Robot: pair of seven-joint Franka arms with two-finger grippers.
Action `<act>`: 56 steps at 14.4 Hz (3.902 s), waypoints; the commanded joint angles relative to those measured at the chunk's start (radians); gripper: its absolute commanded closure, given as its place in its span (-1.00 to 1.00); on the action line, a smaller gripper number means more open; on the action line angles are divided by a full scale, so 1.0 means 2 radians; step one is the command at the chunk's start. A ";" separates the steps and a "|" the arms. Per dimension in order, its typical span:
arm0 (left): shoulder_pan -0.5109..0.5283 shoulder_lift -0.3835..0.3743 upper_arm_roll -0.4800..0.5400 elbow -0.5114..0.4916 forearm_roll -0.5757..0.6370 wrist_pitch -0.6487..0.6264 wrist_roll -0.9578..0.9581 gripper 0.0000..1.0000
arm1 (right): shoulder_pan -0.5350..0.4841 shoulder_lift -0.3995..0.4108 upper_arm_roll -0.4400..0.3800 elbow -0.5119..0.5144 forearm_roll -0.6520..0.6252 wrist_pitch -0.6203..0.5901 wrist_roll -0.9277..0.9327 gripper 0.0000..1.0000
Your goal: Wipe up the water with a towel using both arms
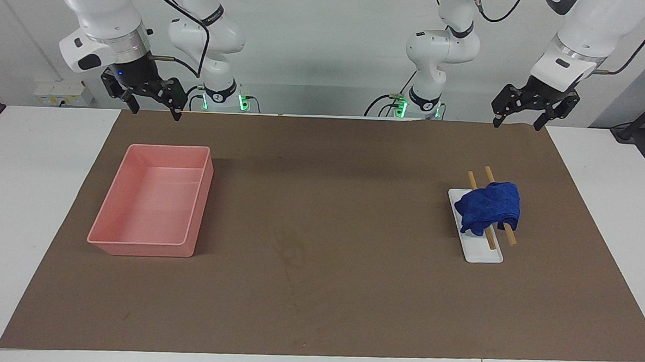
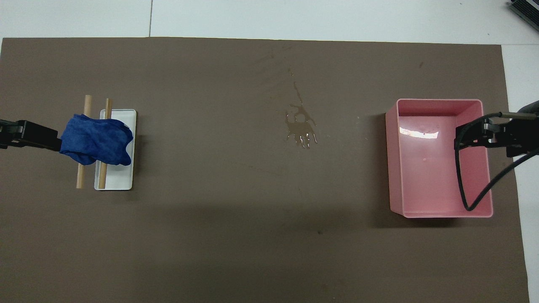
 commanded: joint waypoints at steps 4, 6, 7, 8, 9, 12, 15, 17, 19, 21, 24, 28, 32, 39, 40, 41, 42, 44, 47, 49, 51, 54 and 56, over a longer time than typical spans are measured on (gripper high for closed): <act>-0.004 -0.014 0.000 -0.017 -0.002 0.011 0.004 -1.00 | -0.005 -0.010 0.003 -0.004 -0.001 -0.002 0.002 -1.00; -0.005 -0.014 0.000 -0.017 -0.002 0.009 0.004 -1.00 | -0.005 -0.012 0.002 -0.004 0.000 -0.002 0.002 -1.00; -0.004 -0.014 0.000 -0.017 -0.002 0.011 0.002 -1.00 | -0.005 -0.012 0.002 -0.004 0.000 -0.002 0.002 -1.00; -0.003 -0.015 0.000 -0.023 -0.002 0.013 0.001 -1.00 | -0.005 -0.012 0.002 -0.004 0.000 -0.002 0.002 -1.00; -0.001 -0.026 0.001 -0.042 -0.002 0.019 0.007 -1.00 | -0.005 -0.012 0.002 -0.004 0.000 -0.002 0.002 -1.00; 0.002 -0.040 0.001 -0.089 -0.001 0.102 0.007 -1.00 | -0.005 -0.012 0.002 -0.004 0.000 -0.002 0.002 -1.00; 0.021 -0.028 0.002 -0.117 0.000 0.167 0.007 -1.00 | -0.005 -0.012 0.002 -0.004 -0.001 -0.002 0.002 -1.00; 0.035 -0.018 0.002 -0.146 0.002 0.223 0.007 -1.00 | -0.005 -0.011 0.002 -0.004 0.000 -0.002 0.002 -1.00; 0.045 0.002 0.002 -0.160 0.002 0.264 0.007 -1.00 | -0.005 -0.011 0.002 -0.004 0.000 -0.002 0.002 -1.00; 0.052 0.024 0.002 -0.165 0.001 0.280 -0.005 -1.00 | -0.005 -0.012 0.002 -0.004 -0.001 -0.002 0.002 -1.00; 0.072 0.030 0.000 -0.205 -0.003 0.325 -0.026 -1.00 | -0.005 -0.012 0.002 -0.004 0.000 -0.002 0.003 -1.00; 0.073 0.051 0.000 -0.213 -0.018 0.349 -0.042 -1.00 | -0.005 -0.012 0.002 -0.004 0.000 -0.002 0.002 -1.00; 0.072 0.045 0.000 -0.246 -0.039 0.370 -0.042 -1.00 | -0.005 -0.012 0.002 -0.004 0.000 -0.002 0.002 -1.00; 0.065 0.045 0.000 -0.224 -0.073 0.308 -0.045 1.00 | -0.005 -0.012 0.002 -0.004 0.000 -0.002 0.002 -1.00; 0.065 0.049 0.000 -0.209 -0.074 0.287 -0.046 1.00 | -0.005 -0.012 0.002 -0.004 0.000 -0.002 0.002 -1.00; 0.065 0.051 0.000 -0.199 -0.075 0.272 -0.046 1.00 | -0.005 -0.012 0.002 -0.004 -0.001 -0.002 0.002 -1.00; 0.065 0.051 -0.001 -0.189 -0.079 0.261 -0.046 1.00 | -0.005 -0.012 0.002 -0.004 0.000 -0.002 0.002 -1.00; 0.069 0.051 0.000 -0.172 -0.113 0.235 -0.064 1.00 | -0.005 -0.012 0.003 -0.004 0.000 -0.003 0.002 -1.00; 0.073 0.044 0.001 -0.148 -0.169 0.196 -0.137 1.00 | 0.000 -0.014 0.003 -0.005 0.000 -0.003 0.001 -1.00; 0.070 0.037 0.000 -0.139 -0.183 0.168 -0.238 1.00 | 0.001 -0.014 0.003 -0.006 0.009 -0.002 0.005 -1.00; 0.065 0.026 -0.003 -0.138 -0.204 0.146 -0.326 1.00 | 0.002 -0.014 0.007 -0.005 0.034 0.002 0.017 -1.00; 0.064 0.012 -0.005 -0.139 -0.277 0.120 -0.473 1.00 | 0.002 -0.013 0.016 -0.005 0.095 0.006 0.088 -1.00; 0.059 0.003 -0.005 -0.142 -0.310 0.121 -0.555 1.00 | 0.002 -0.014 0.034 -0.006 0.126 0.024 0.133 -1.00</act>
